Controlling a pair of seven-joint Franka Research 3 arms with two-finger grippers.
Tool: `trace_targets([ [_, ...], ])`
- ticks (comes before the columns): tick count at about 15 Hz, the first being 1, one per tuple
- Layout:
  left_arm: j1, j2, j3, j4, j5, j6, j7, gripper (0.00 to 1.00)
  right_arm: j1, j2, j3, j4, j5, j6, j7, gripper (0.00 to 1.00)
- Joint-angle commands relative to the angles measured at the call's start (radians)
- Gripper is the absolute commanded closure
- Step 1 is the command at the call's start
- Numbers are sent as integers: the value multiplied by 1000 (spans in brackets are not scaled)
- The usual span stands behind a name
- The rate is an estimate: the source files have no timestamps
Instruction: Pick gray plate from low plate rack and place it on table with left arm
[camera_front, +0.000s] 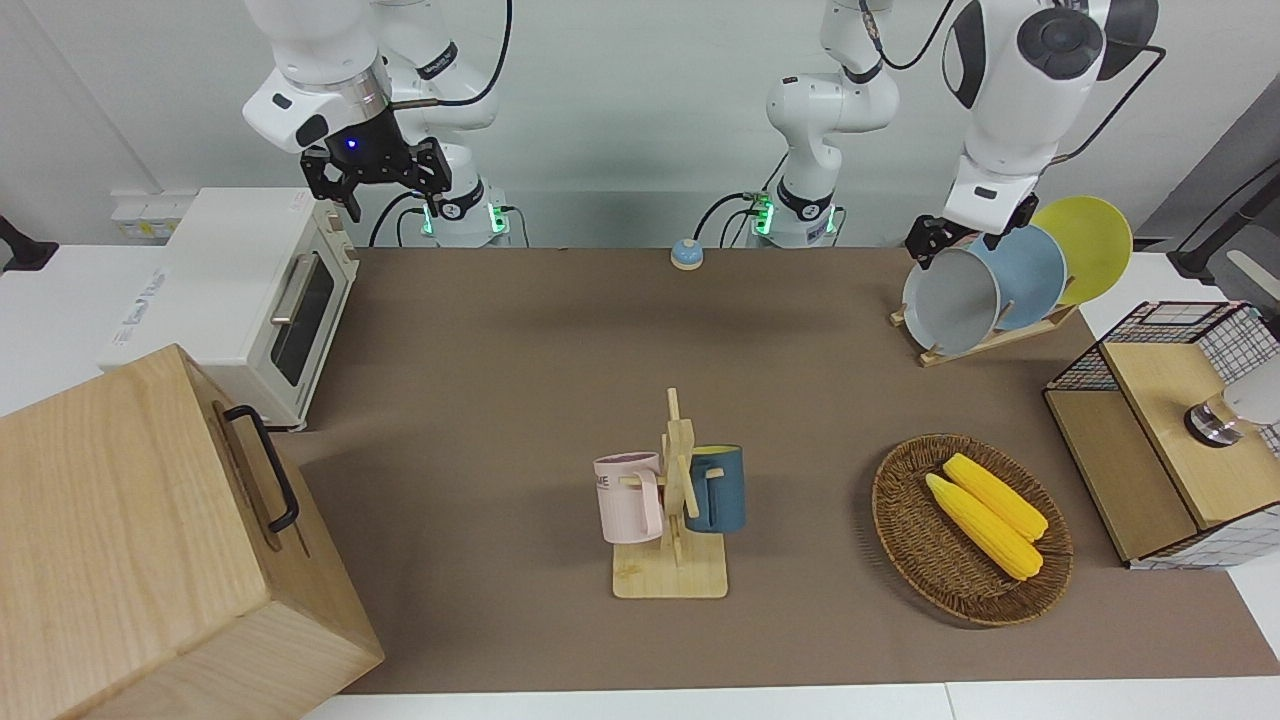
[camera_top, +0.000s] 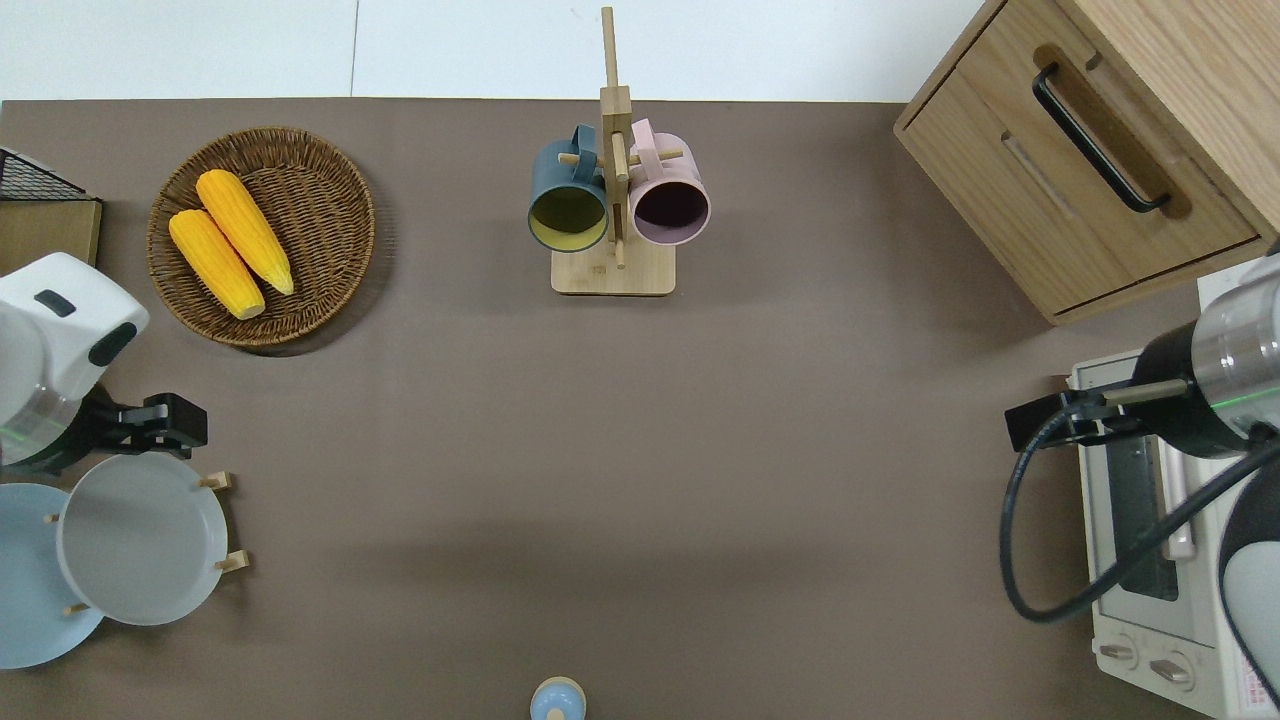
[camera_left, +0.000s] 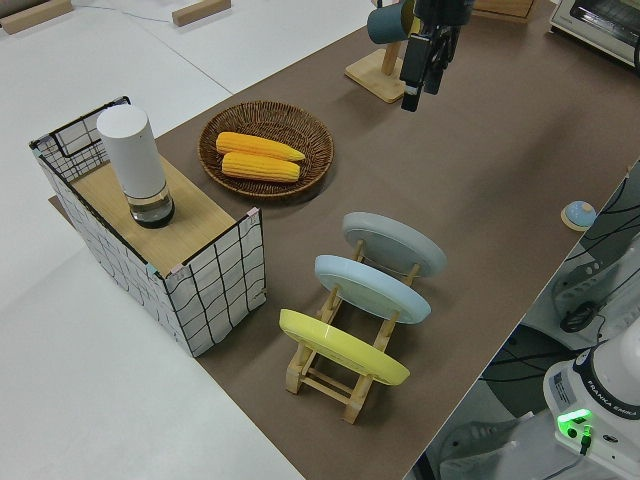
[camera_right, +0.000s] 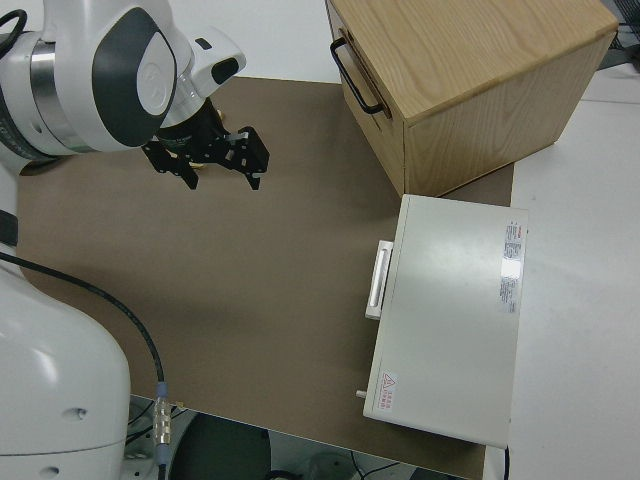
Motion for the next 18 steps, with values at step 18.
trace_targets([
  [18,-8,90,141,-240,209,55,49,103,-15,-5,7,6,4,-15,-3,11],
])
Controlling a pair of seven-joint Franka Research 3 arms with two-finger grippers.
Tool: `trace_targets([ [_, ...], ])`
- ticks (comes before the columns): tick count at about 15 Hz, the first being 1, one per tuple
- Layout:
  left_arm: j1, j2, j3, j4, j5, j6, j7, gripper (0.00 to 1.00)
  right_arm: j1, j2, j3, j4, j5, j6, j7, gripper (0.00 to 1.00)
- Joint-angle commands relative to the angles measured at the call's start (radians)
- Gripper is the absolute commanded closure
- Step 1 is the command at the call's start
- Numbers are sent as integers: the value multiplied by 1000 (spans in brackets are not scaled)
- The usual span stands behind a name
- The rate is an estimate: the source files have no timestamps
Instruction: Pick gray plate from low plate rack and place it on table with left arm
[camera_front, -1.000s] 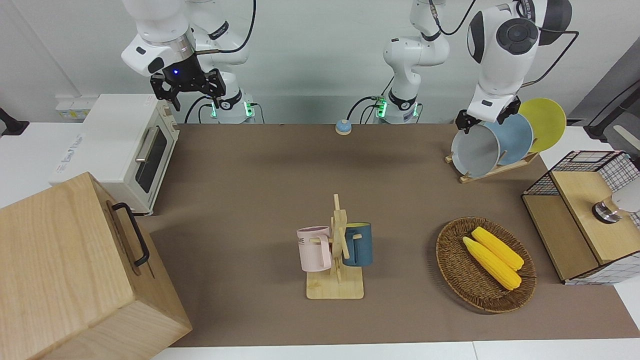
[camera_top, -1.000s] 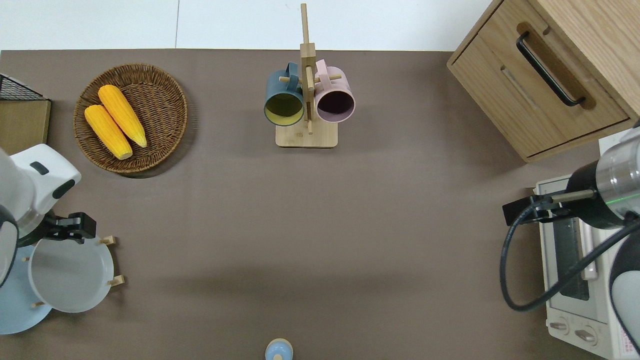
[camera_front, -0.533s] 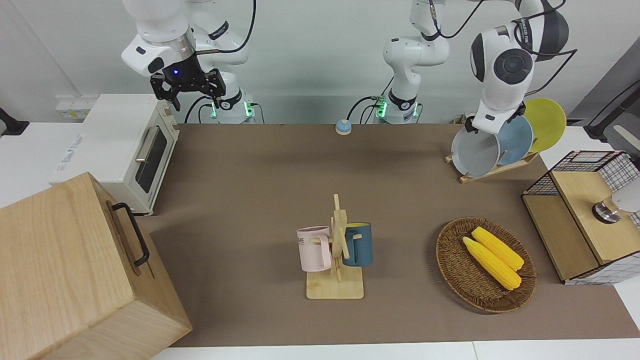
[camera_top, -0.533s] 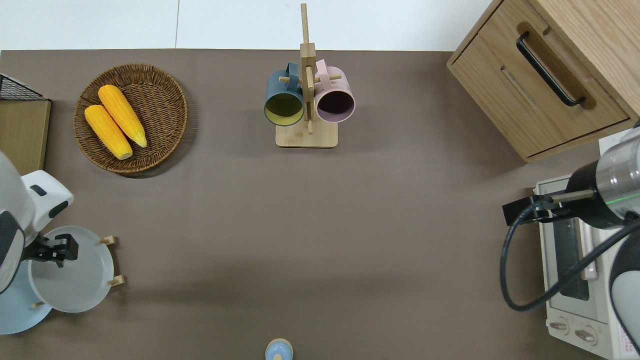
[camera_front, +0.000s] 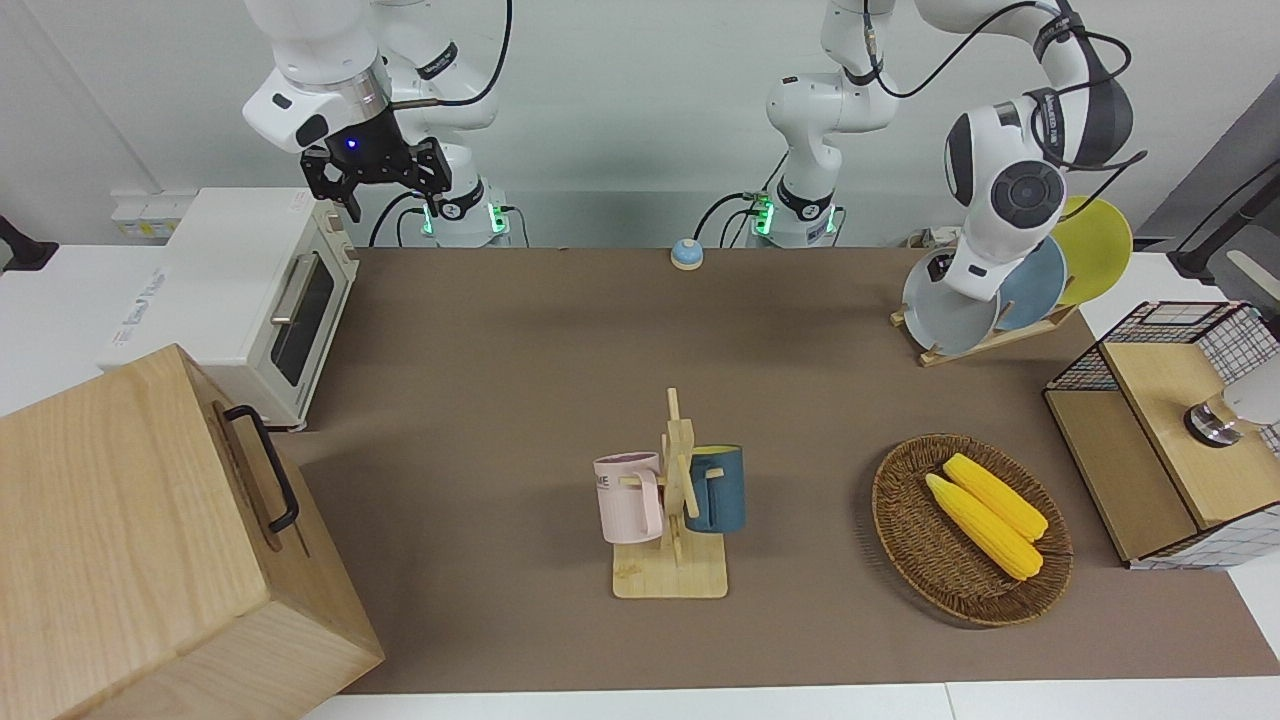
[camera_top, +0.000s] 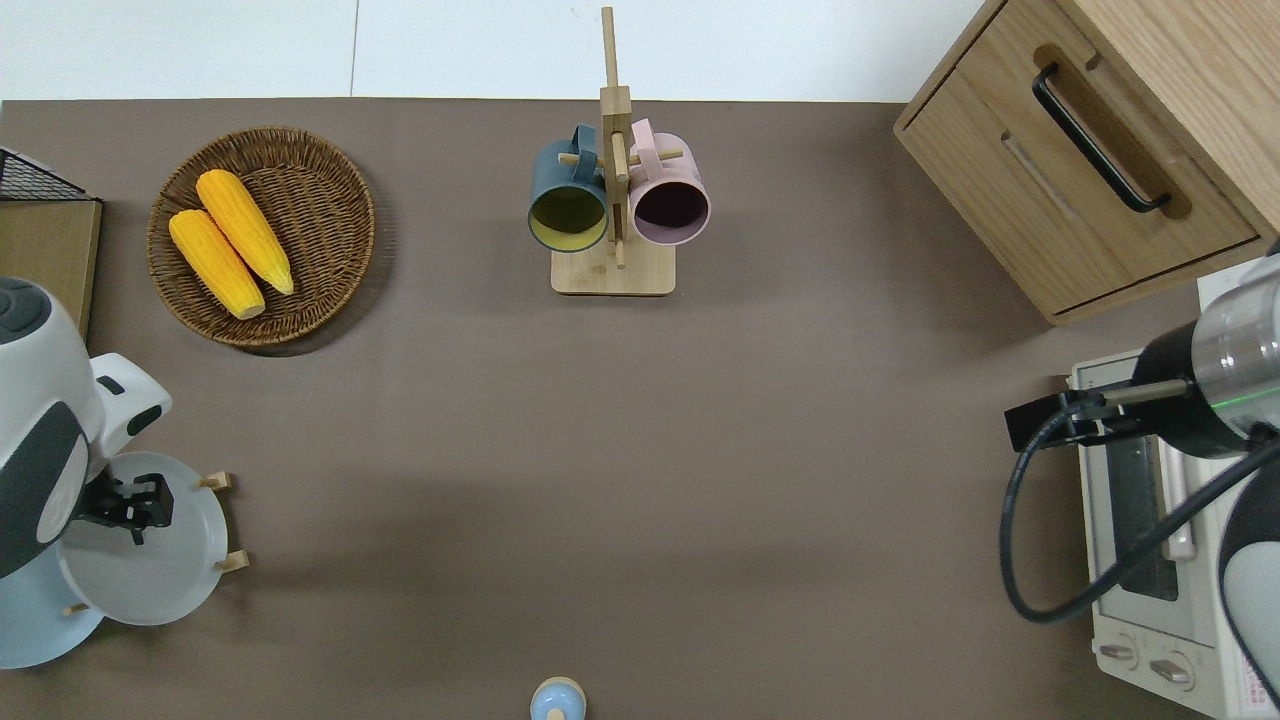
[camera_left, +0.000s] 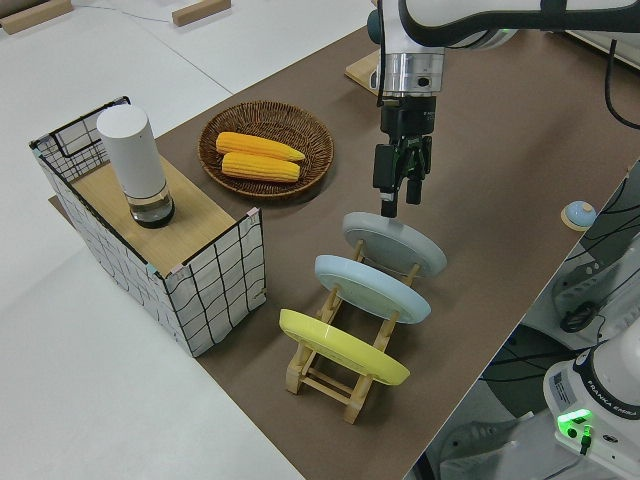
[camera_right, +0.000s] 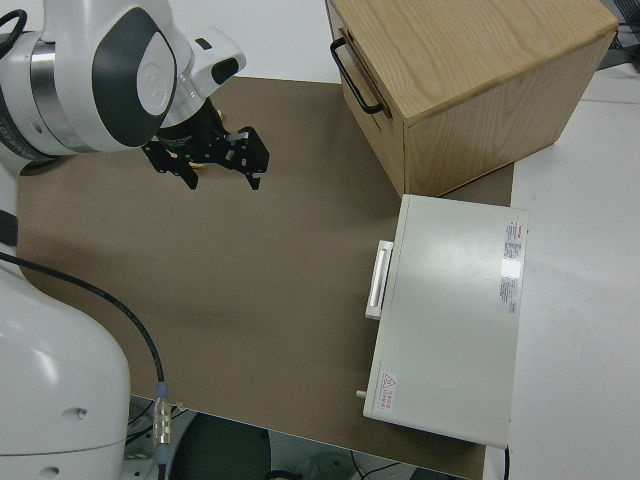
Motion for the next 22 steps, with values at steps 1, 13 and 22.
trace_targets([
  [1,-6,33,39,-10,22,42,-5,105,-13,-5,7,6,4,-15,-2,13],
  [13,-10,33,65,30,14,41,-8,1000,-13,-5,7,6,4,-15,-3,13],
  [22,-33,2,42,159,-4,-114,9,1000,-15,-5,7,6,4,-15,-3,11],
])
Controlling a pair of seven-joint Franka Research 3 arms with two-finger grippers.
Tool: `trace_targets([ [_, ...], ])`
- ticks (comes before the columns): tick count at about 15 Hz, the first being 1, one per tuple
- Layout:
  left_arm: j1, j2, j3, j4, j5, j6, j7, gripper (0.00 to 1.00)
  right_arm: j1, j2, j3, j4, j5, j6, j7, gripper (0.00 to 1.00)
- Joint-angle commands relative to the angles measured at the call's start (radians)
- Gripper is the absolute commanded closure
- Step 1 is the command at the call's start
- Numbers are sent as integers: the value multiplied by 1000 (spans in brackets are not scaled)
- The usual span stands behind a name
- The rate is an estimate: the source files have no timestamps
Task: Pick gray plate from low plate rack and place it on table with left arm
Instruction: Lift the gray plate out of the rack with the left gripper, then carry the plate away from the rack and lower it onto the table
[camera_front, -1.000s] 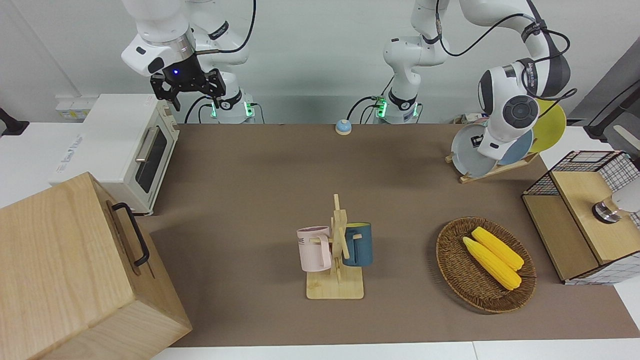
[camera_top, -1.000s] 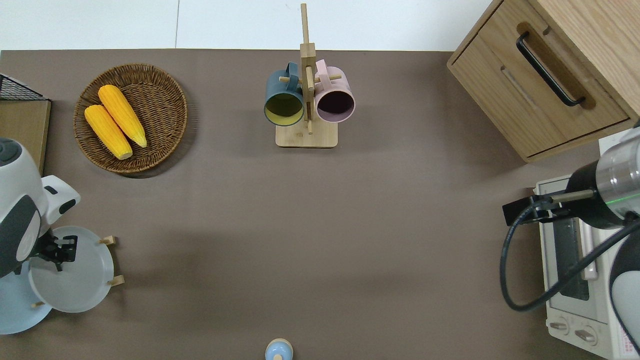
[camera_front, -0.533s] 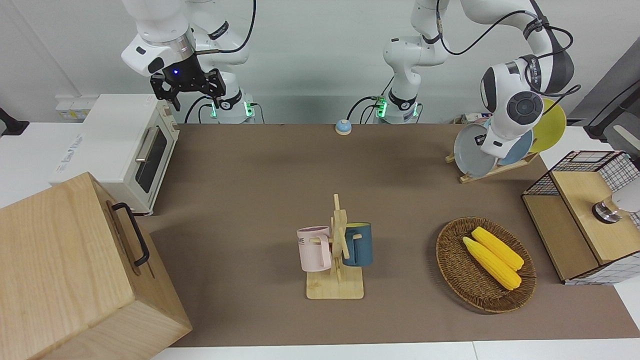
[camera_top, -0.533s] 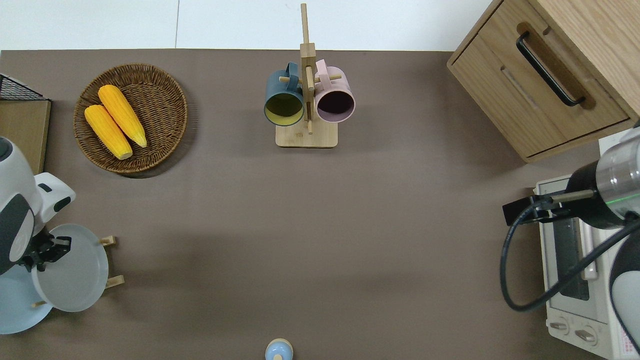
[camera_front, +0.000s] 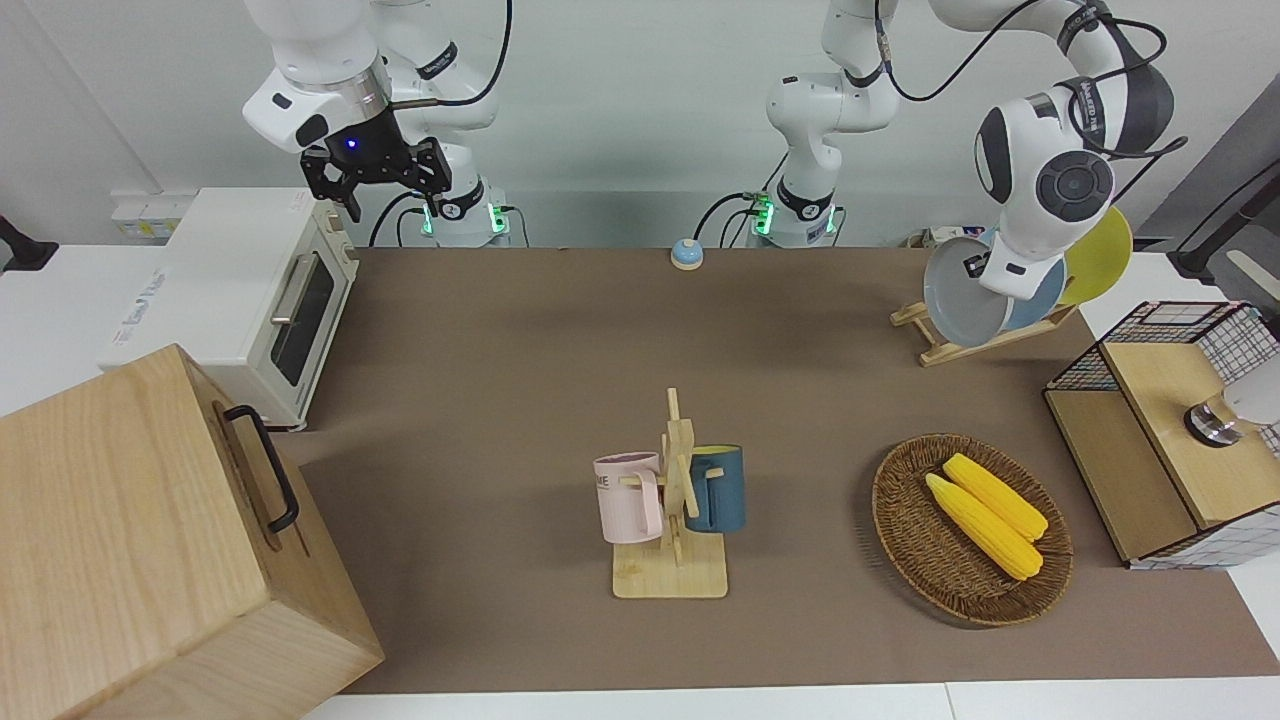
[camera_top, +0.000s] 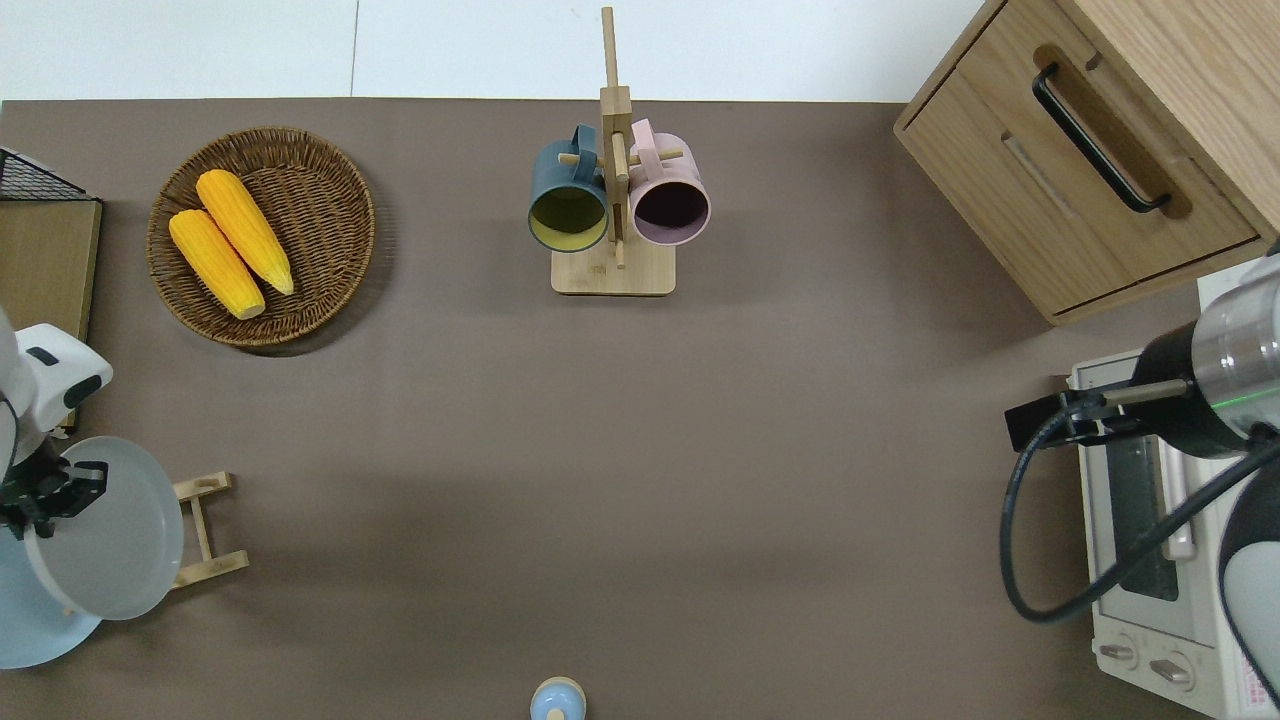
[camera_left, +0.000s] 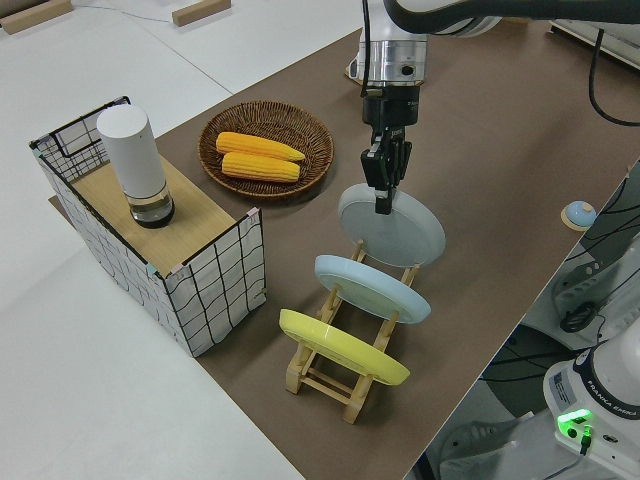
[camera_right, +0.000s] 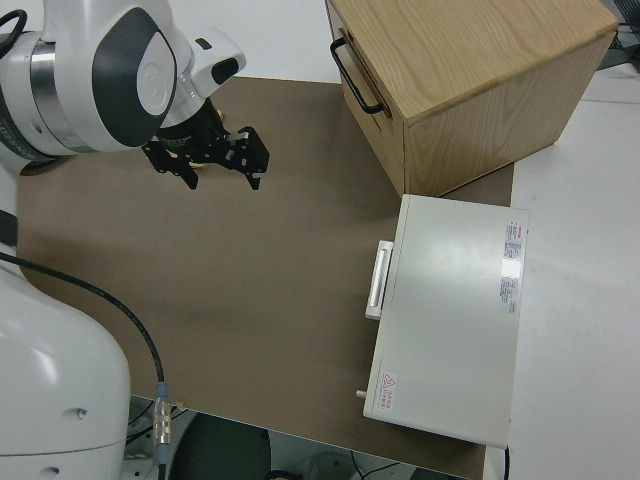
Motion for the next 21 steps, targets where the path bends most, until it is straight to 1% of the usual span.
trace_targets([
  [1,-29,-39,-8,42,-38,-61,8,1000,-15,-5,7,6,4,-15,-3,13],
  [3,-29,-62,-15,40,-125,-59,2,1000,-15,-5,7,6,4,-15,-3,11],
  [7,-31,-82,-18,26,-305,-29,-18,1000,-15,-5,7,6,4,-15,-2,11],
  [9,-32,-108,-19,-21,-353,25,-19,1000,-15,-5,7,6,4,-15,-3,13],
  [10,-42,-131,-19,-62,-385,77,-19,1000,-13,-5,7,6,4,-15,-2,13],
  [12,-46,-160,-21,-133,-417,154,-19,1000,-15,-5,7,6,2,-15,-3,11],
  [14,-46,-169,-21,-179,-452,198,-19,1000,-15,-5,7,6,2,-15,-3,13],
  [17,-59,-218,-21,-303,-459,296,-21,1000,-13,-5,7,6,4,-15,-3,11],
  [19,-60,-216,-24,-336,-459,320,-22,1000,-15,-5,7,6,4,-15,-3,13],
  [20,-62,-206,-37,-339,-459,321,-27,988,-15,-5,7,6,4,-15,-3,11],
  [21,-62,-205,-42,-340,-459,321,-45,812,-15,-5,7,6,4,-15,-3,11],
])
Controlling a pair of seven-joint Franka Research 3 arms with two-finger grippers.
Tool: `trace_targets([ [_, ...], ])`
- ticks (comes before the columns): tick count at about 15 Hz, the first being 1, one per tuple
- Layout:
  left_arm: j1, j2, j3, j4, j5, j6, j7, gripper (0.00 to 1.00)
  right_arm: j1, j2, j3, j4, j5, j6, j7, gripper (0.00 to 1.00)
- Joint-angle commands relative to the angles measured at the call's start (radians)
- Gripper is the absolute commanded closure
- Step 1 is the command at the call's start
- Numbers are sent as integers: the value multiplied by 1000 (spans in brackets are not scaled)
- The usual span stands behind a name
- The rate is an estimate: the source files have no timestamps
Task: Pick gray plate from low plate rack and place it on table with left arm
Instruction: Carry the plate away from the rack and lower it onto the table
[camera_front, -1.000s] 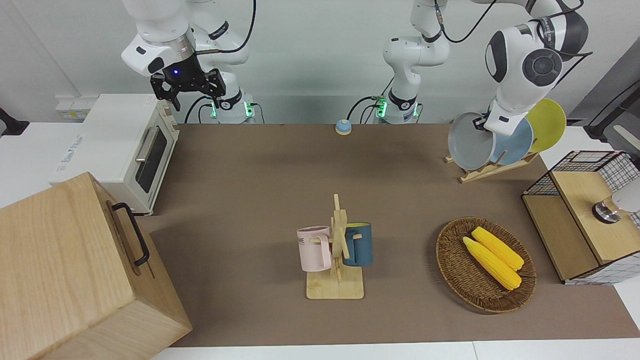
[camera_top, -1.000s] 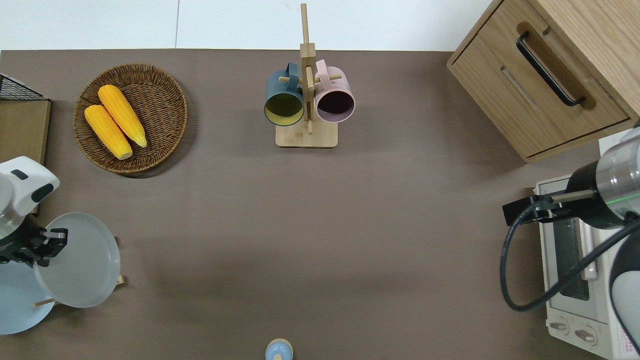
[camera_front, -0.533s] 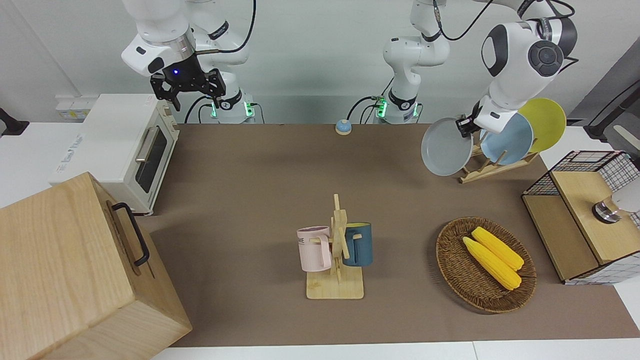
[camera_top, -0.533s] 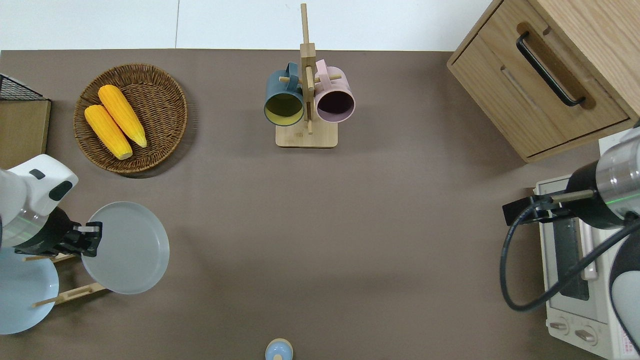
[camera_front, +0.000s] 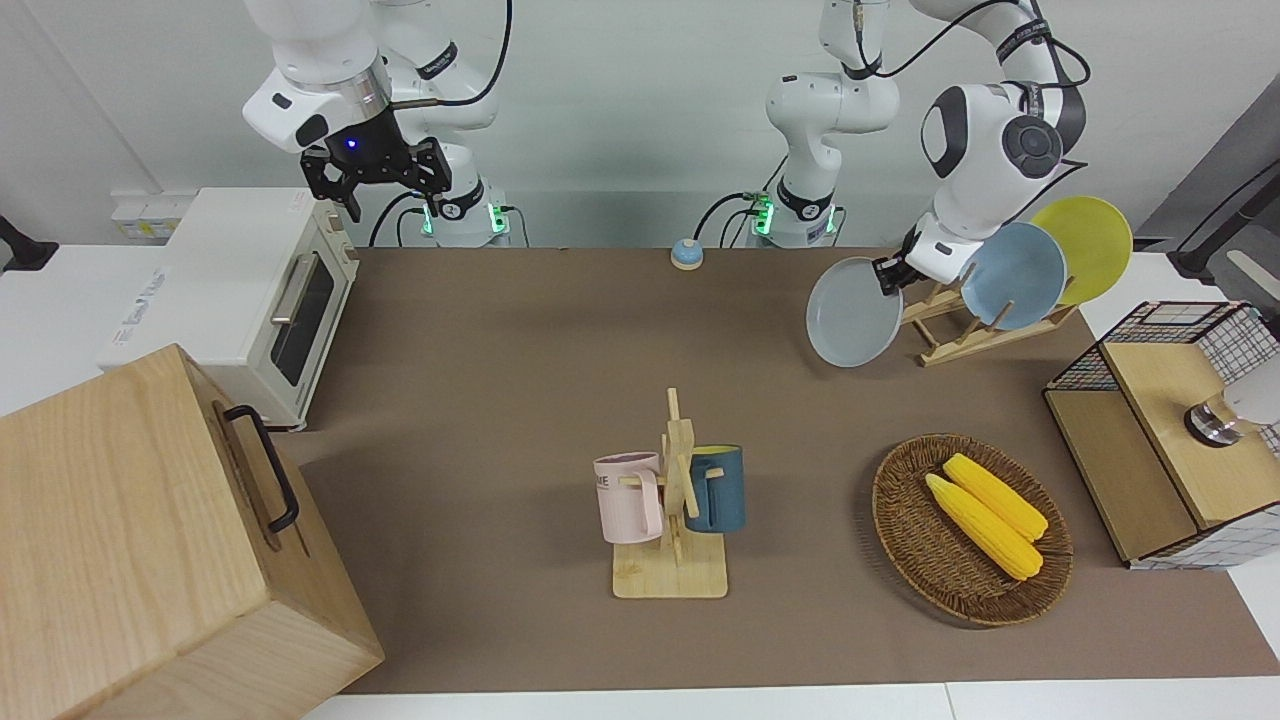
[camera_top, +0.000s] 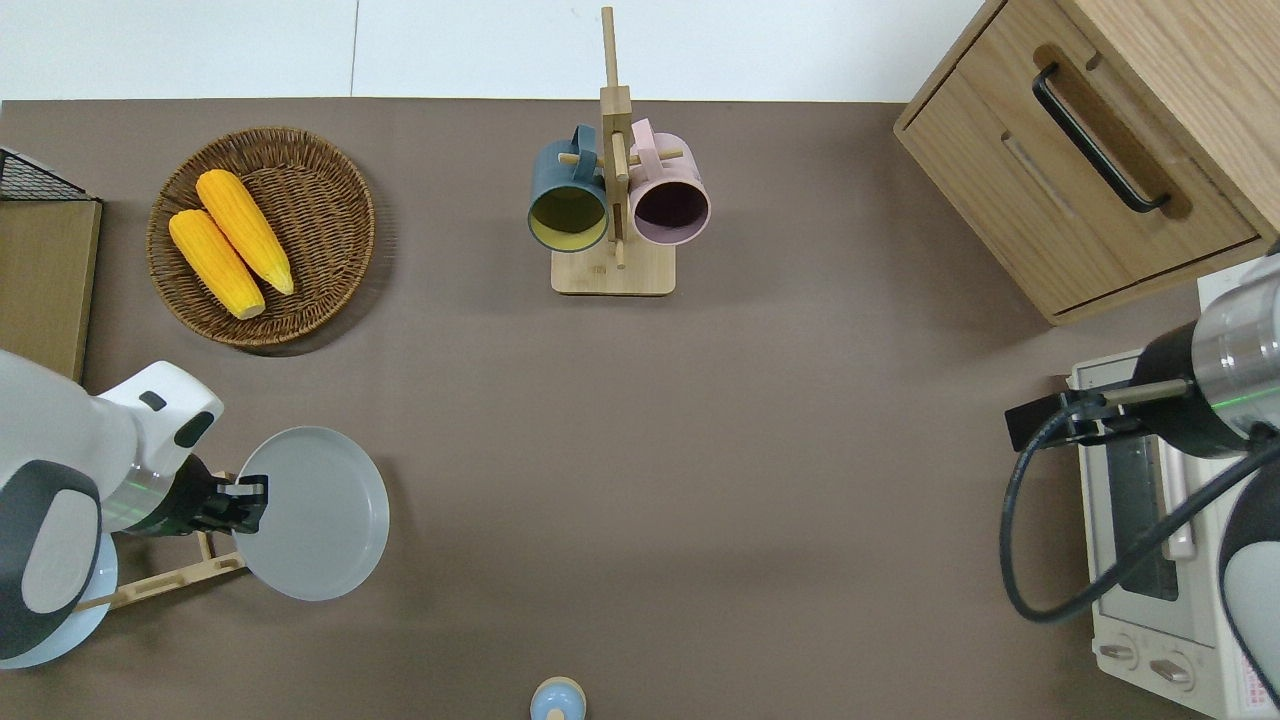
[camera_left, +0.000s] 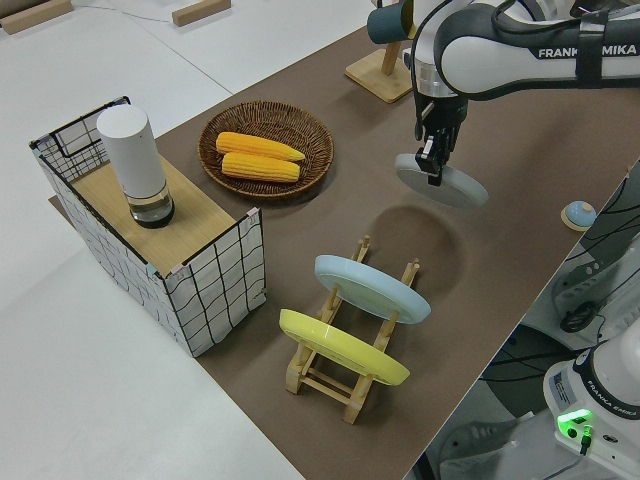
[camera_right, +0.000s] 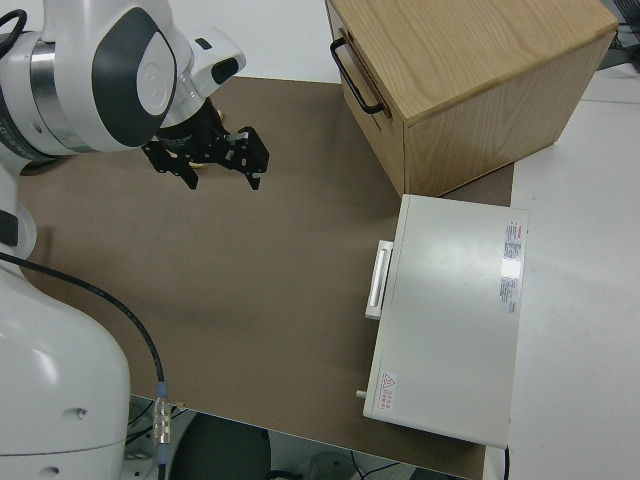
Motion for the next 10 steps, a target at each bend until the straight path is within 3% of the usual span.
trace_targets([
  [1,-16,-33,-12,-53,-12,32,-53,369,-15,-5,7,6,4,-15,-3,11],
  [2,-22,-34,-13,-52,-12,32,-55,118,-15,-5,7,6,4,-15,-2,13],
  [4,-23,-36,-16,-38,-10,23,-56,15,-15,-5,7,6,4,-15,-2,11],
  [10,-23,-38,-15,65,1,11,-53,9,-15,-5,7,6,4,-15,-3,13],
])
